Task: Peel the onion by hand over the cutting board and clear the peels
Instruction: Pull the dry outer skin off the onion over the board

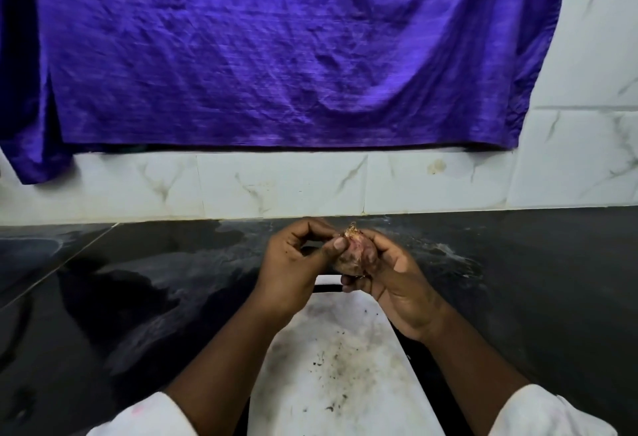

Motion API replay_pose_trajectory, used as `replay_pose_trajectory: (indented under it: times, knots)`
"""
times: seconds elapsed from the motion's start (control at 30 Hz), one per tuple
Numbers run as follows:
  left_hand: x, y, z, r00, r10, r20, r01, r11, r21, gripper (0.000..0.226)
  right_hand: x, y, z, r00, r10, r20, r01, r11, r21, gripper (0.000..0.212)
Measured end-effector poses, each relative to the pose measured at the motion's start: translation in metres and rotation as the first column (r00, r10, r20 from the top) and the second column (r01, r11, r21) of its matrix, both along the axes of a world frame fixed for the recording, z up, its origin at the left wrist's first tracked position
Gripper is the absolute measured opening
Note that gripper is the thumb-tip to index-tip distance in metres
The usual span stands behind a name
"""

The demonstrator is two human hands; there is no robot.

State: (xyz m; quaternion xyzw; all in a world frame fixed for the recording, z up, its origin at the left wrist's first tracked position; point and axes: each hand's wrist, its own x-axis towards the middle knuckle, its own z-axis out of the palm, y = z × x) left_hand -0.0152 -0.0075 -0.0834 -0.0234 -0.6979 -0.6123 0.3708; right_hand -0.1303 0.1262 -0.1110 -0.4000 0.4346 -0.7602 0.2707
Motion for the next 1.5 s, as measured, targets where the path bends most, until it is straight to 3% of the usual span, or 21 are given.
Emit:
replay_pose_trajectory:
  times: [0.13, 0.3, 0.4, 0.47, 0.6, 0.7, 0.9, 1.0, 1.1, 1.27, 1.4, 1.5]
  knots:
    - [0.003, -0.003, 0.001, 1.000, -0.004, 0.004, 0.004, 0.998, -0.058, 0.013, 0.003, 0.001, -0.002, 1.000, 0.000, 0.021, 0.000, 1.000, -0.012, 0.100]
    - [0.004, 0.001, -0.003, 0.994, 0.109, -0.019, -0.109, 0.936, -0.334, 0.018, 0.005, -0.001, -0.001, 0.995, -0.043, 0.088, 0.046, 0.998, -0.033, 0.095]
    - [0.008, 0.003, -0.004, 0.994, 0.008, 0.105, 0.032, 0.926, -0.375, 0.009, 0.000, 0.000, 0.000, 0.985, -0.095, 0.147, 0.105, 0.993, -0.062, 0.096]
    - [0.009, -0.001, -0.007, 0.974, 0.016, 0.228, 0.102, 0.861, -0.499, 0.006, -0.004, 0.003, -0.001, 0.982, -0.087, 0.168, 0.102, 0.991, -0.081, 0.089]
    - [0.011, -0.015, -0.011, 0.849, 0.035, 0.528, 0.338, 0.731, -0.593, 0.011, -0.003, 0.004, -0.005, 0.993, -0.040, 0.111, 0.042, 0.999, -0.014, 0.085]
    - [0.011, -0.019, -0.012, 0.800, 0.088, 0.594, 0.372, 0.703, -0.606, 0.020, -0.003, 0.004, -0.006, 0.998, -0.010, 0.064, 0.008, 0.999, 0.032, 0.084]
    - [0.011, -0.020, -0.008, 0.867, 0.268, 0.419, 0.074, 0.763, -0.642, 0.035, -0.006, 0.005, -0.007, 0.996, 0.029, 0.084, -0.035, 0.997, 0.067, 0.052]
    - [0.012, -0.018, -0.005, 0.930, 0.206, 0.303, -0.021, 0.856, -0.517, 0.045, -0.005, 0.006, -0.006, 0.994, 0.066, 0.090, -0.074, 0.994, 0.086, 0.050]
    - [0.014, -0.016, -0.003, 0.973, 0.100, 0.209, 0.004, 0.893, -0.449, 0.067, 0.000, 0.005, -0.004, 0.990, 0.087, 0.108, -0.096, 0.992, 0.083, 0.051]
    - [0.014, -0.012, -0.005, 0.990, 0.101, 0.094, -0.041, 0.869, -0.494, 0.037, 0.006, 0.004, -0.003, 0.994, 0.034, 0.103, -0.045, 0.992, 0.115, 0.045]
    - [0.016, -0.011, -0.001, 0.987, 0.161, -0.014, -0.145, 0.845, -0.514, 0.030, 0.016, 0.003, 0.002, 0.997, -0.036, 0.072, 0.027, 0.992, 0.123, 0.046]
    - [0.018, -0.008, 0.002, 0.985, 0.171, -0.009, -0.153, 0.861, -0.486, 0.029, 0.024, 0.002, 0.006, 0.995, -0.085, 0.050, 0.079, 0.991, 0.112, 0.046]
